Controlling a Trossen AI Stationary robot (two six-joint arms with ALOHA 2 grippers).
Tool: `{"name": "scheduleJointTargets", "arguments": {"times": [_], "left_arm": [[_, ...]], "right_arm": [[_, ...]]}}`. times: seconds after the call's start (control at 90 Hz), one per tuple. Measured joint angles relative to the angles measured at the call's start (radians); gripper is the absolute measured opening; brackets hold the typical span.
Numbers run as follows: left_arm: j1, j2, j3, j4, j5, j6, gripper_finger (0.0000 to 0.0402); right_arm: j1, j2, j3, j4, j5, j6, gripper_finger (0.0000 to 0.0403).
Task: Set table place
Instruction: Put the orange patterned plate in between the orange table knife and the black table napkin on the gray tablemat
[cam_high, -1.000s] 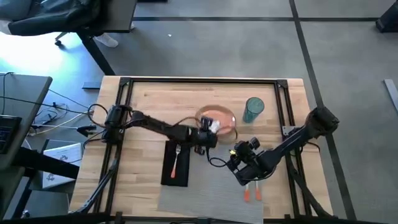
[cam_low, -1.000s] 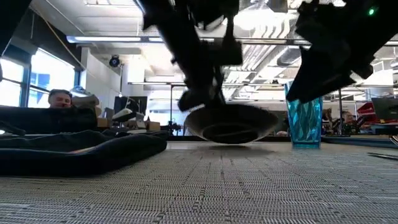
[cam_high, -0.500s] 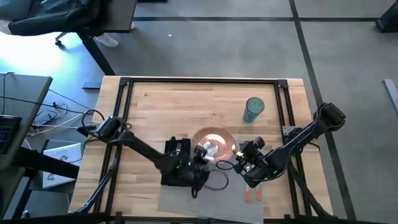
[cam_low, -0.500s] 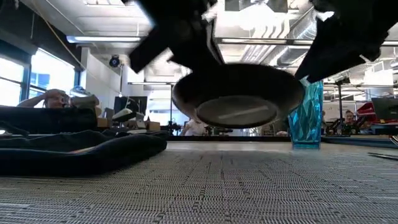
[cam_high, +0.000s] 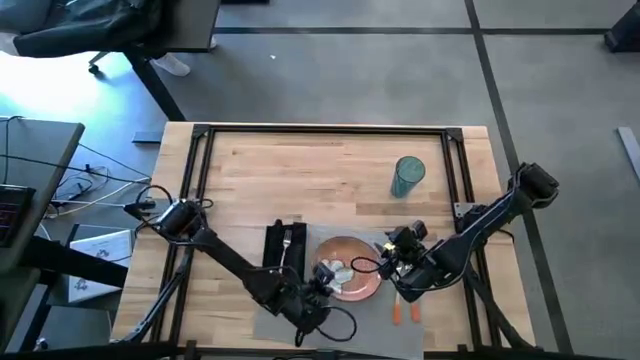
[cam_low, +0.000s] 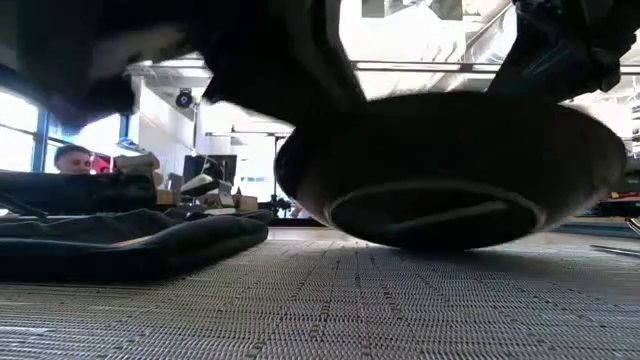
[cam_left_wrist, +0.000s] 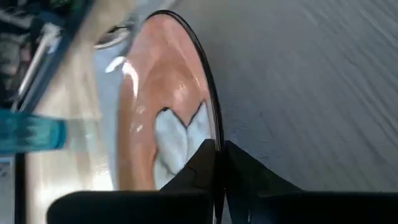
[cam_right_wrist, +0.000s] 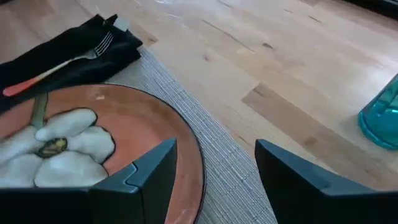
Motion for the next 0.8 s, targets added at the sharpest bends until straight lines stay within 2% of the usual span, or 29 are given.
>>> {"name": "scheduleJointTargets", "arguments": {"times": [0.189, 0.4, 0.667, 0.8], "left_arm": [[-0.004, 0.014, 0.001, 0.011, 0.033, 0.014, 0.0014], [-0.008, 0.015, 0.001, 0.018, 0.180, 0.047, 0.0049], [-0.017, 0.015, 0.023, -0.010, 0.175, 0.072, 0.0124], [-0.038, 0.014, 0.067, -0.098, 0.095, 0.042, 0.0141]], "right_arm": [[0.000, 0.000, 0.000, 0.043, -0.037, -0.001, 0.0202], [0.005, 0.001, 0.000, 0.063, -0.039, -0.041, 0.0202], [0.004, 0.001, 0.000, 0.062, -0.077, -0.086, 0.0202], [-0.003, 0.001, 0.000, 0.045, -0.078, -0.088, 0.0202]]}}
